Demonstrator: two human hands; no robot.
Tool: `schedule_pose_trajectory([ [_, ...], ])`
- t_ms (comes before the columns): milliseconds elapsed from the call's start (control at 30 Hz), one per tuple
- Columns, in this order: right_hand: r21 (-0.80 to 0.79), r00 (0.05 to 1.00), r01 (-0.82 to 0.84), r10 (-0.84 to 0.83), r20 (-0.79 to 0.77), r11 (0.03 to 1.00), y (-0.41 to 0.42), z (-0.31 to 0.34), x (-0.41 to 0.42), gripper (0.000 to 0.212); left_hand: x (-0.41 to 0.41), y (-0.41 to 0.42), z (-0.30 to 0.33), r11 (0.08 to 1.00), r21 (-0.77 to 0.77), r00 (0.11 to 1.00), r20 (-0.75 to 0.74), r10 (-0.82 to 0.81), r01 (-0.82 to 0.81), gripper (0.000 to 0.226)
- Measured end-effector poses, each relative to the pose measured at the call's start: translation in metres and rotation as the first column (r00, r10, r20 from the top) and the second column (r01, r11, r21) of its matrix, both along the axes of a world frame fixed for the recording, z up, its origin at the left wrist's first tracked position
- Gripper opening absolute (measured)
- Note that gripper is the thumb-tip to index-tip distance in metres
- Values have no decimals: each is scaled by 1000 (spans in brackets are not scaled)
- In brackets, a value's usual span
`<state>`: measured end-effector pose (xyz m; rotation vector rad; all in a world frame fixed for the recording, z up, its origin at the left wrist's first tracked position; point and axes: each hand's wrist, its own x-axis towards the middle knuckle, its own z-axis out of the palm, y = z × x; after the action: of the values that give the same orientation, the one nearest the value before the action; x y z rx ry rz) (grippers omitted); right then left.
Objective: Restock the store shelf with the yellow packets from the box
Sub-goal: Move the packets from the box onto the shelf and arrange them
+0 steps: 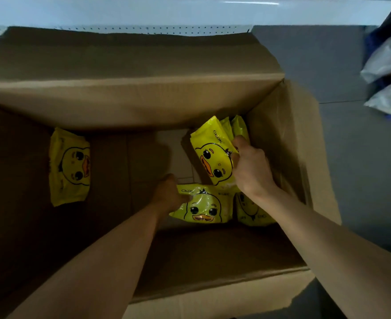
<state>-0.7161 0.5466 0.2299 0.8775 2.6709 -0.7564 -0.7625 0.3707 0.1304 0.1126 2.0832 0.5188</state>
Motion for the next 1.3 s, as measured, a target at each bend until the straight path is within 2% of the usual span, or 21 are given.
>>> schedule_pose_trajectory([
  [67, 8, 1000, 7, -7, -24, 1000, 2, 2, 2, 31, 1, 7, 1, 1000, 9, 1000, 16, 4, -4, 48],
  [133, -4, 998, 21, -21, -58, 1000, 1, 8, 3, 23, 0, 10, 6, 998, 56, 1000, 15, -18, 18, 19],
  [233, -11, 994, 39, -40, -100, 999, -2, 25, 5, 16, -2, 11, 22, 994, 113, 999, -49, 6, -1, 34],
  [333, -6, 994, 45, -45, -101, 999, -7, 52, 6, 18, -11, 6, 56, 992, 96, 980, -191, -57, 77, 16],
  [433, 25, 987, 66, -61, -147, 998, -13, 81, 4, 20, -23, -8, 95, 988, 70, 943, -314, -111, 140, 19],
  [600, 63, 960, 61, -42, -277, 996, -27, 145, -3, 21, -48, -44, 174, 992, 122, 908, -418, 25, 29, 15],
  [800, 236, 924, 93, 4, -382, 967, -38, 231, -9, 21, -66, -70, 281, 966, 258, 830, -543, 131, 17, 14],
  [900, 176, 884, 133, -37, -467, 975, -43, 283, -14, 15, -74, -76, 337, 949, 316, 808, -561, 180, 8, 11],
  [1033, 236, 800, 136, 34, -600, 962, -44, 354, -16, 18, -81, -76, 407, 925, 376, 721, -654, 227, 49, 14],
  [1300, 321, 672, 176, 124, -730, 931, -17, 465, -26, 17, -101, -59, 518, 866, 466, 584, -760, 286, 182, 30],
])
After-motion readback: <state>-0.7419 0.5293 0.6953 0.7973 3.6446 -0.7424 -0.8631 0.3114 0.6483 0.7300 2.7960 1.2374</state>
